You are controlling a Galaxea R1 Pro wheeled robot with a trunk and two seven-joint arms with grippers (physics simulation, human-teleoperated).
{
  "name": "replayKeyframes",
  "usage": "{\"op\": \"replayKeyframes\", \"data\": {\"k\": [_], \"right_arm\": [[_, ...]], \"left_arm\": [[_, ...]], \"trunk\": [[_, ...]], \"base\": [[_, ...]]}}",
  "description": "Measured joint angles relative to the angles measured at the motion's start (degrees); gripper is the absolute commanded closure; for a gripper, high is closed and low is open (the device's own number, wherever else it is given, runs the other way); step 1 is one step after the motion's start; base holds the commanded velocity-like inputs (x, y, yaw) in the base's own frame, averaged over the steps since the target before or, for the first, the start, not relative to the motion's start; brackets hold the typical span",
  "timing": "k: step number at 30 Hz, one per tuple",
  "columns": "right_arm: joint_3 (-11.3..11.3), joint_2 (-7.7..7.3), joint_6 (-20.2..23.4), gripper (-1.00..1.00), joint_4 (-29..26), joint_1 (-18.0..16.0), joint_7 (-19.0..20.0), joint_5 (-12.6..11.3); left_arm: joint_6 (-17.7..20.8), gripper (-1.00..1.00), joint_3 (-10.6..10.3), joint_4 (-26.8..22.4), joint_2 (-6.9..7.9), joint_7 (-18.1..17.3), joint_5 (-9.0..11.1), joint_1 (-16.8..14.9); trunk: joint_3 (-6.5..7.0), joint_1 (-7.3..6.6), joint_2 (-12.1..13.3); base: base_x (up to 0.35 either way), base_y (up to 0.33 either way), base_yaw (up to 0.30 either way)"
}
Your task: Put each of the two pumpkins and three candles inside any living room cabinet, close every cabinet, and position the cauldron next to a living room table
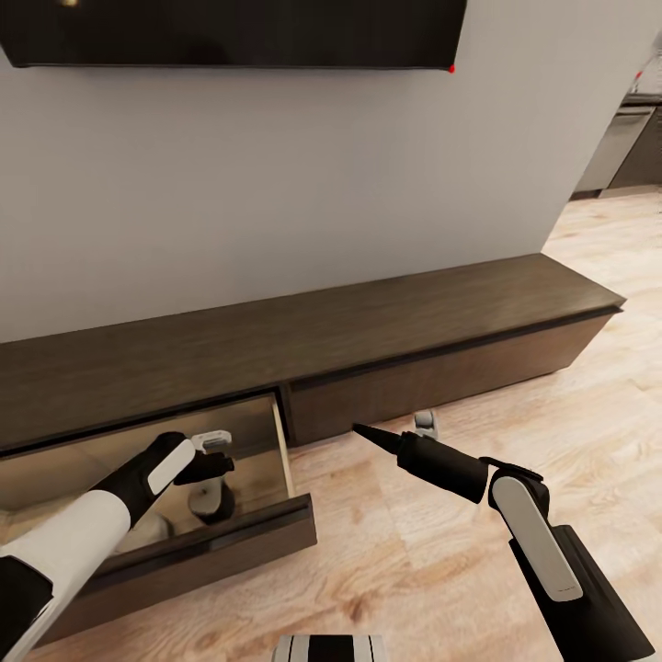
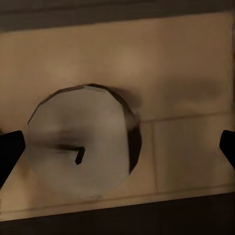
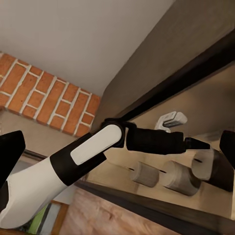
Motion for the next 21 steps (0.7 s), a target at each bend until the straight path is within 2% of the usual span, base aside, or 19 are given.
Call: {"op": "replayKeyframes", "data": {"k": [7, 15, 21], "right_arm": [[0.0, 0.00, 0.0, -1.00, 0.0, 0.0, 0.0, 0.0], [0.0, 0.00, -0.1, -1.00, 0.0, 0.0, 0.0, 0.0], [0.0, 0.00, 0.0, -1.00, 0.0, 0.0, 0.0, 0.0]], "left_arm": [[0.5, -1.00, 0.3, 0.1, 0.06, -0.1, 0.3, 0.0], [3.2, -1.00, 0.3, 0.1, 0.03, -0.1, 0.6, -0.1], [3.6, -1.00, 0.4, 0.1, 0.01, -0.1, 0.6, -0.1]], "trunk": [[1.33, -0.15, 0.1], [3.10, -0.36, 0.2], [4.43, -0.51, 0.3]], "base": [[0.000, 0.000, 0.000], [-0.002, 0.000, 0.000], [-0.113, 0.000, 0.000]]}}
